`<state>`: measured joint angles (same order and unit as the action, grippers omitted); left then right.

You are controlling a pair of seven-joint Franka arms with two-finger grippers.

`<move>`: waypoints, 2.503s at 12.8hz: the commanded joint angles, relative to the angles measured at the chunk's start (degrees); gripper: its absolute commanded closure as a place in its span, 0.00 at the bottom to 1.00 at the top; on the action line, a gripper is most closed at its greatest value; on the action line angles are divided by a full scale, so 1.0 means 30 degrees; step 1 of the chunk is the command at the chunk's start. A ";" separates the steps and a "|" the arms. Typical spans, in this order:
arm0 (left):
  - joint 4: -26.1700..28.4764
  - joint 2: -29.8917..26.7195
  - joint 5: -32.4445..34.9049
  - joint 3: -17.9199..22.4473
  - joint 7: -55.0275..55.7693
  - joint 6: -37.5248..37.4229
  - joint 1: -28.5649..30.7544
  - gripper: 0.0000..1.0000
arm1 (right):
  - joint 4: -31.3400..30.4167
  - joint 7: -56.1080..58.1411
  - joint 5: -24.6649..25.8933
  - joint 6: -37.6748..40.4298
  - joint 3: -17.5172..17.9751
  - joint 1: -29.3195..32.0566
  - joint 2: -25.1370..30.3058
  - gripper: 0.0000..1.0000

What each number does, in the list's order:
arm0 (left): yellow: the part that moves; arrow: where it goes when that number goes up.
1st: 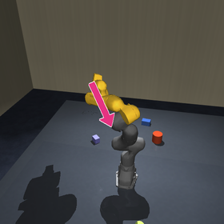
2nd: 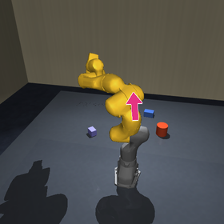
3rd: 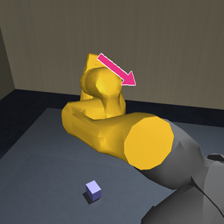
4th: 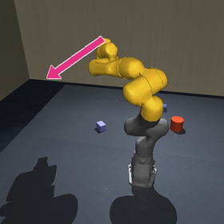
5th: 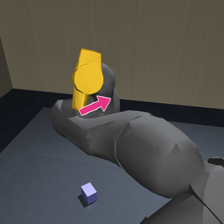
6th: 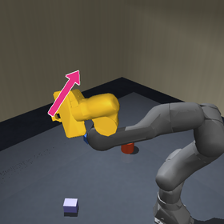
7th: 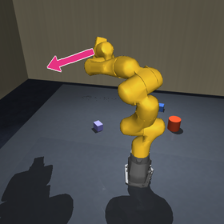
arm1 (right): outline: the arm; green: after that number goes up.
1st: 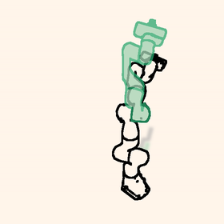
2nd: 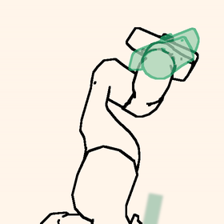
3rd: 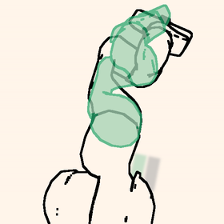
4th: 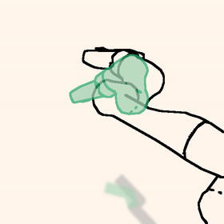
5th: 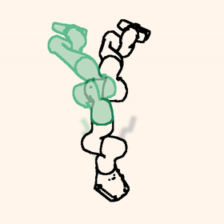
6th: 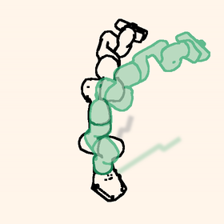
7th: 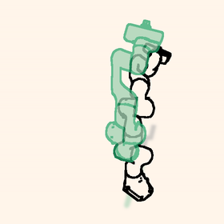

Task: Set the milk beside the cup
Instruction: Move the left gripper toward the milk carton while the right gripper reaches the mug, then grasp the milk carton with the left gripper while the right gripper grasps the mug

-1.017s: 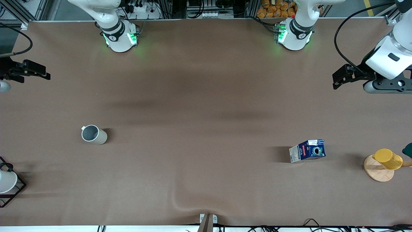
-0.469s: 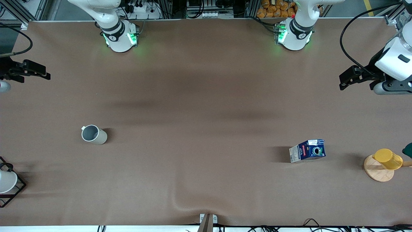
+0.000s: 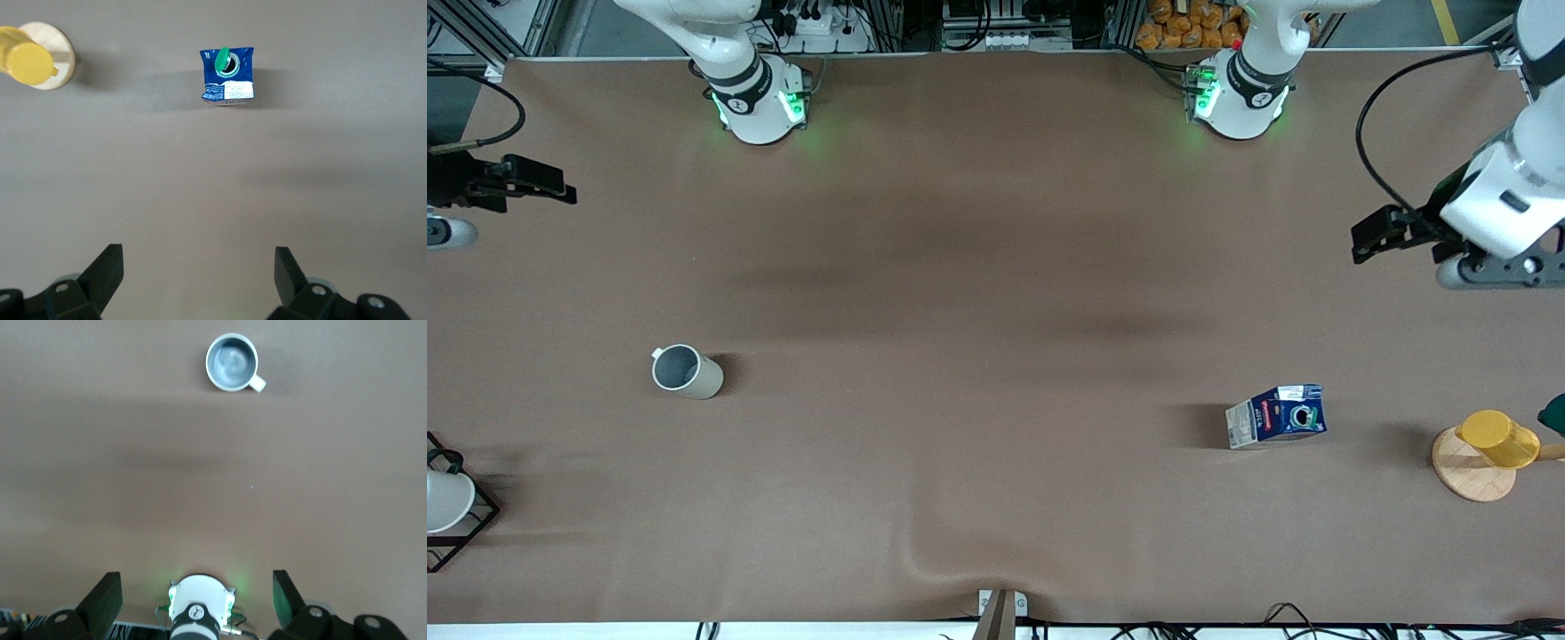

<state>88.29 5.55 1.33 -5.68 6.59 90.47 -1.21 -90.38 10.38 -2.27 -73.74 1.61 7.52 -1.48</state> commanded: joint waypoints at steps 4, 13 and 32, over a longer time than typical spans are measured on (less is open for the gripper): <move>-0.0544 0.2805 0.0376 -0.0070 -0.0350 0.2533 -0.0007 0.00 | 0.0918 0.0320 -0.0268 0.0291 0.0165 0.0159 -0.2288 0.00; -0.0602 0.5851 0.0259 -0.0040 -0.0174 0.5581 0.0023 0.00 | 0.1475 0.2625 -0.0268 -0.2657 0.0194 0.0330 -0.5649 0.00; -0.3503 1.0132 0.0259 -0.0070 0.0148 0.6346 -0.0183 0.00 | -0.0517 1.6052 0.1782 -1.4676 0.0165 0.0186 -1.0606 0.00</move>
<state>79.39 34.71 1.33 -5.90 6.83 109.60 -1.68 -91.46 57.30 2.21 -116.56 1.59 7.29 -32.79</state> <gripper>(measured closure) 0.000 0.000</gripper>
